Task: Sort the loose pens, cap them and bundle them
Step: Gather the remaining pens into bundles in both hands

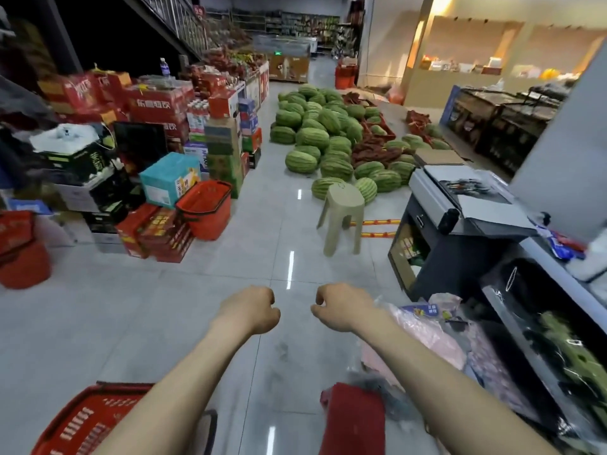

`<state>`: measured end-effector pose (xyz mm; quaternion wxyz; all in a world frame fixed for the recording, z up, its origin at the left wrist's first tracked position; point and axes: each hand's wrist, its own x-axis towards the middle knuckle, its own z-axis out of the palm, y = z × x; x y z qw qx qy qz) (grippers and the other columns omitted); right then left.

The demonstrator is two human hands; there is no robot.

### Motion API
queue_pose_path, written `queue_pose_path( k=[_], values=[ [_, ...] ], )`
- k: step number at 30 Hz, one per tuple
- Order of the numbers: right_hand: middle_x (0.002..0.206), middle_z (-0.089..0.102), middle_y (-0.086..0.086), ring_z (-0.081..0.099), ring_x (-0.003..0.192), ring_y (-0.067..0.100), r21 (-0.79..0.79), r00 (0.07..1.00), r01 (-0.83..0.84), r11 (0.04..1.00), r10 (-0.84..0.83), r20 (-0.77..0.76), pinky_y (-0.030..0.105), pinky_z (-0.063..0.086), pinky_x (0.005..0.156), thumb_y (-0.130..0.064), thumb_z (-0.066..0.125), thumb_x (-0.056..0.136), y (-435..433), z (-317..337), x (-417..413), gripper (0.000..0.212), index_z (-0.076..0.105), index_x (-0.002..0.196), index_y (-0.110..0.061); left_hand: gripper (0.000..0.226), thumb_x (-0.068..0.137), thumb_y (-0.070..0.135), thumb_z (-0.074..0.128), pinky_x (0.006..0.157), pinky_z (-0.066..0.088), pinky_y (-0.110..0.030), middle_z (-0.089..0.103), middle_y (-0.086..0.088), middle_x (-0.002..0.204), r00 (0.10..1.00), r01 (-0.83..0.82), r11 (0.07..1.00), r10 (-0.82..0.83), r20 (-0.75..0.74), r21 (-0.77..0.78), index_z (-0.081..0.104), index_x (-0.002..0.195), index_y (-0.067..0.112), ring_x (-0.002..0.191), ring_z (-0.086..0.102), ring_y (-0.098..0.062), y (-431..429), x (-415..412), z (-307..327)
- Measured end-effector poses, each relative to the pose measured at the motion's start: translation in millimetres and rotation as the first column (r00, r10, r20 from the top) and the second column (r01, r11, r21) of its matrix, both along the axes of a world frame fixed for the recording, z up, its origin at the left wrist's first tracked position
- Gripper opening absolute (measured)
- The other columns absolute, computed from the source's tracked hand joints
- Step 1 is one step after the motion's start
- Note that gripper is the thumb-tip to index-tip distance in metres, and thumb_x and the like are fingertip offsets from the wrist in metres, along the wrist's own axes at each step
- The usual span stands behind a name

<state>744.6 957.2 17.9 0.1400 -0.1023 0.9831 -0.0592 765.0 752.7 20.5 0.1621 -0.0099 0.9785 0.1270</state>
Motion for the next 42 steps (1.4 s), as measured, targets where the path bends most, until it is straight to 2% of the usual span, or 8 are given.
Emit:
queue_pose_path(
  k=[3, 6, 10, 25, 29, 34, 39, 42],
  values=[
    [0.114, 0.069, 0.007, 0.065, 0.101, 0.032, -0.037, 0.994, 0.105, 0.994, -0.105, 0.011, 0.038, 0.051, 0.079, -0.045, 0.049, 0.098, -12, 3, -51, 0.035, 0.066, 0.114, -0.018, 0.043, 0.098, 0.037, 0.051, 0.095, 0.047, -0.034, 0.058, -0.001, 0.143, 0.997, 0.075, 0.997, -0.075, 0.010, -0.005, 0.059, 0.140, 0.027, 0.129, 0.058, -0.025, -14, -74, 6],
    [0.117, 0.069, 0.009, 0.065, 0.104, 0.034, -0.038, 0.982, 0.186, 0.982, -0.184, 0.045, 0.040, 0.054, 0.087, -0.043, 0.051, 0.097, -8, 0, -94, 0.035, 0.068, 0.112, -0.016, 0.030, 0.096, 0.035, 0.053, 0.082, 0.043, -0.030, 0.063, -0.001, 0.129, 0.988, 0.154, 0.988, -0.154, 0.010, -0.018, 0.064, 0.123, 0.031, 0.121, 0.062, -0.026, -13, -142, 4],
    [0.124, 0.067, 0.009, 0.064, 0.110, 0.035, -0.023, 0.956, 0.291, 0.957, -0.290, 0.038, 0.040, 0.053, 0.089, -0.043, 0.051, 0.098, 18, -9, -164, 0.034, 0.066, 0.116, -0.018, 0.040, 0.097, 0.037, 0.051, 0.082, 0.041, -0.031, 0.062, -0.001, 0.135, 0.966, 0.258, 0.965, -0.257, 0.035, -0.054, 0.062, 0.133, 0.024, 0.119, 0.062, -0.026, 12, -236, -4],
    [0.124, 0.063, 0.007, 0.063, 0.111, 0.034, -0.031, 0.859, 0.510, 0.860, -0.508, 0.063, 0.041, 0.044, 0.079, -0.047, 0.046, 0.096, 150, -9, -469, 0.039, 0.064, 0.121, -0.022, 0.035, 0.097, 0.036, 0.050, 0.079, 0.045, -0.031, 0.066, -0.001, 0.122, 0.880, 0.472, 0.882, -0.471, 0.066, -0.009, 0.066, 0.125, 0.021, 0.105, 0.063, -0.023, 163, -565, -2],
    [0.122, 0.065, 0.008, 0.064, 0.108, 0.035, 0.006, 0.831, 0.555, 0.832, -0.554, 0.044, 0.042, 0.050, 0.081, -0.051, 0.046, 0.094, 174, -17, -543, 0.043, 0.064, 0.122, -0.023, 0.032, 0.097, 0.032, 0.049, 0.080, 0.049, -0.032, 0.067, -0.003, 0.117, 0.833, 0.552, 0.834, -0.548, 0.073, -0.029, 0.067, 0.120, 0.020, 0.097, 0.062, -0.022, 198, -653, -13],
    [0.106, 0.065, 0.007, 0.061, 0.088, 0.030, -0.017, 0.764, 0.644, 0.765, -0.642, 0.065, 0.037, 0.048, 0.072, -0.050, 0.048, 0.094, 207, -33, -640, 0.040, 0.069, 0.111, -0.020, 0.039, 0.100, 0.035, 0.050, 0.091, 0.055, -0.036, 0.065, -0.007, 0.132, 0.757, 0.653, 0.758, -0.652, 0.042, -0.014, 0.063, 0.133, 0.016, 0.113, 0.065, -0.027, 243, -776, -32],
    [0.115, 0.067, 0.007, 0.065, 0.101, 0.033, -0.038, 0.674, 0.733, 0.679, -0.718, 0.174, 0.037, 0.049, 0.075, -0.048, 0.051, 0.094, 230, -35, -713, 0.037, 0.068, 0.114, -0.022, 0.019, 0.096, 0.032, 0.050, 0.078, 0.053, -0.037, 0.068, -0.006, 0.106, 0.651, 0.758, 0.652, -0.754, 0.087, -0.019, 0.062, 0.100, 0.017, 0.100, 0.067, -0.028, 282, -880, -41],
    [0.120, 0.067, 0.009, 0.066, 0.105, 0.036, -0.037, 0.611, 0.790, 0.612, -0.779, 0.144, 0.040, 0.054, 0.083, -0.047, 0.049, 0.095, 250, -33, -740, 0.038, 0.065, 0.119, -0.023, 0.033, 0.098, 0.034, 0.049, 0.082, 0.051, -0.035, 0.066, -0.004, 0.115, 0.583, 0.812, 0.584, -0.806, 0.097, -0.028, 0.066, 0.121, 0.017, 0.109, 0.065, -0.028, 319, -930, -42]
  ],
)
